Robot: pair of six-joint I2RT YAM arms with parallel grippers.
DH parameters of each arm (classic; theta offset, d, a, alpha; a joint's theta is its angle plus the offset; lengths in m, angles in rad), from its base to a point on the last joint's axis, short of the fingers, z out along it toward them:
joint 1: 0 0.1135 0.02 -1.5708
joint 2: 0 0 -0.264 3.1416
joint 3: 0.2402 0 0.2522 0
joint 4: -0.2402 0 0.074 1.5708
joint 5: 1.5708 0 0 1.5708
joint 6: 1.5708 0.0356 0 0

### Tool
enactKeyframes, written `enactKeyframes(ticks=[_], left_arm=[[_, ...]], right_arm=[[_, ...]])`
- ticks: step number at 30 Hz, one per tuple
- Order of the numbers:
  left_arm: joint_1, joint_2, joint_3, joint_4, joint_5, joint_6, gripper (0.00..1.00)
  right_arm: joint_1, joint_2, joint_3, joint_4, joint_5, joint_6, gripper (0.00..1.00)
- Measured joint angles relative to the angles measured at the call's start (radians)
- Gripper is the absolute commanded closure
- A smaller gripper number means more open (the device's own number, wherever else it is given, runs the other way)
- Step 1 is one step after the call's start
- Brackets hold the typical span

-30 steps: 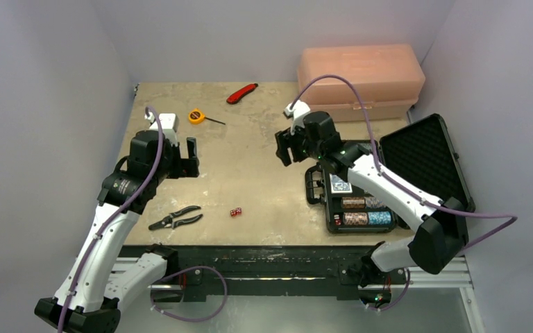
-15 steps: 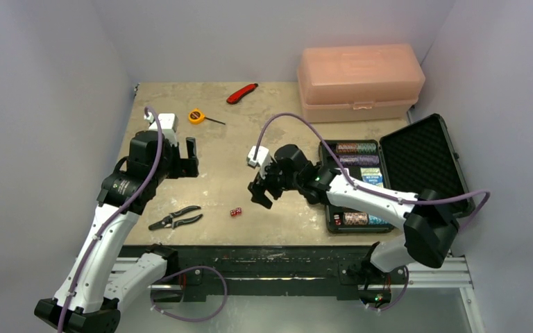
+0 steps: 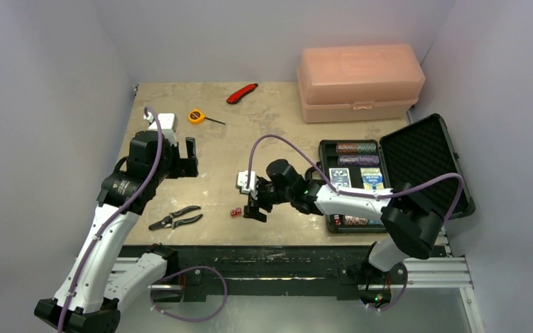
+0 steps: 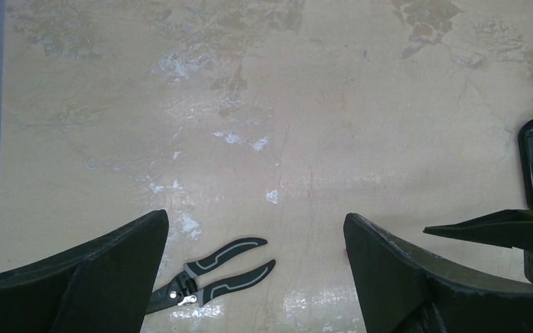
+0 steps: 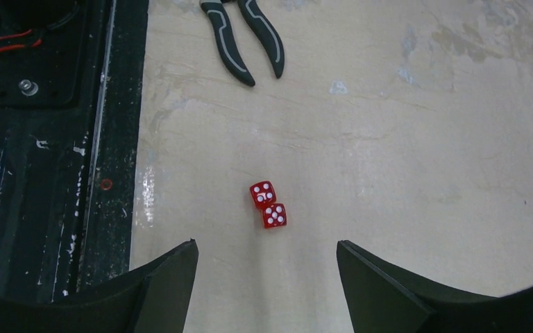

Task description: Pack up texas hold em set

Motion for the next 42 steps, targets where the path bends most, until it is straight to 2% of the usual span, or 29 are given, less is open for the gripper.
enactKeyframes(ticks=[13,23,34,42], left_arm=[[0.000,0.000,0.000,0.000,-0.002,0.000,0.02],[0.000,0.000,0.000,0.000,-0.002,0.000,0.02],[0.000,0.000,0.000,0.000,-0.001,0.000,0.02],[0.000,0.000,0.000,0.000,0.002,0.000,0.02]], right_arm=[[0.005,0.148,-0.002,0.081,-0.038,-0.111,0.31],[0.005,0.221,0.036,0.098,-0.036,-0.132,0.44],[0.005,0.259,0.080,0.106,-0.043,-0.142,0.54],[0.005,0.271,0.102,0.083,-0.049,-0.149,0.56]])
